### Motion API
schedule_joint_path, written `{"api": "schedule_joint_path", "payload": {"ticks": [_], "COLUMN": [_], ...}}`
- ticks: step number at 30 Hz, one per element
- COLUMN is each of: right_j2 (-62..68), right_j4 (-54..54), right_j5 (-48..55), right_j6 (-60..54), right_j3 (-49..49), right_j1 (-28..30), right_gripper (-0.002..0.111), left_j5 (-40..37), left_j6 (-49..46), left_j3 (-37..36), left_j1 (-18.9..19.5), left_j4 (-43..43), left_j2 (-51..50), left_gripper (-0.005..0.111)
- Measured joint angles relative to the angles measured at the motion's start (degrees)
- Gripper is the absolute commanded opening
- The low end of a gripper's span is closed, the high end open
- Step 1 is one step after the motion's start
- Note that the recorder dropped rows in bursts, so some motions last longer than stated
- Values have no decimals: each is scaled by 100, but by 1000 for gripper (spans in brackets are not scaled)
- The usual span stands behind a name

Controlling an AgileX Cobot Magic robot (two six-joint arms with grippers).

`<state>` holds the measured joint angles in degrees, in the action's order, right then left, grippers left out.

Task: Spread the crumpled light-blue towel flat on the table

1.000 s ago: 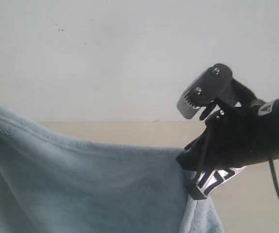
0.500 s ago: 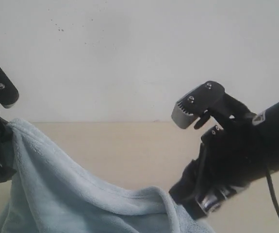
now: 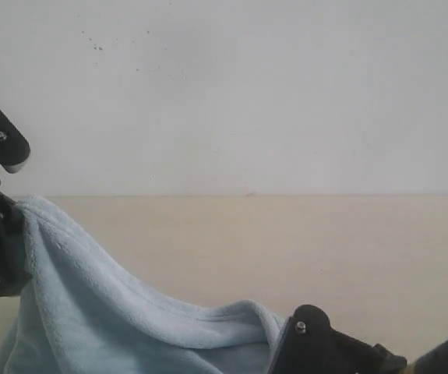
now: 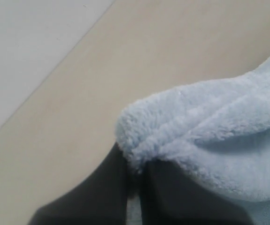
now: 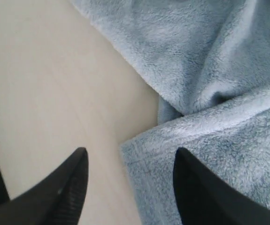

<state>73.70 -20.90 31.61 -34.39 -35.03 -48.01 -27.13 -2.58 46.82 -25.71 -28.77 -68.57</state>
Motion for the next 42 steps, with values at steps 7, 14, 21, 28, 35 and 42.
{"api": "schedule_joint_path", "payload": {"ticks": [7,14,21,28,35,42], "right_j2": [568,1001,1042,1155,1402,1411], "right_j4": [111,554,989,1483,1625,2004], "right_j5": [-258,-437,-289,-170,-252,84], "right_j6": [380,366,307,77,187,1336], "right_j3": [357,359,359,359,270,-210], "right_j1": [-51,-51,-51,-51,-51,-51], "right_gripper": [52,52,52,46,-1,0], "left_j5": [-10,-32,-117,-122,-131,-131], "left_j6": [0,0,0,0,0,0], "left_j3": [0,0,0,0,0,0], "left_j1": [0,0,0,0,0,0], "left_j4": [208,581,630,641,652,652], "left_j2": [0,0,0,0,0,0], "left_gripper": [4,4,4,4,4,4]}}
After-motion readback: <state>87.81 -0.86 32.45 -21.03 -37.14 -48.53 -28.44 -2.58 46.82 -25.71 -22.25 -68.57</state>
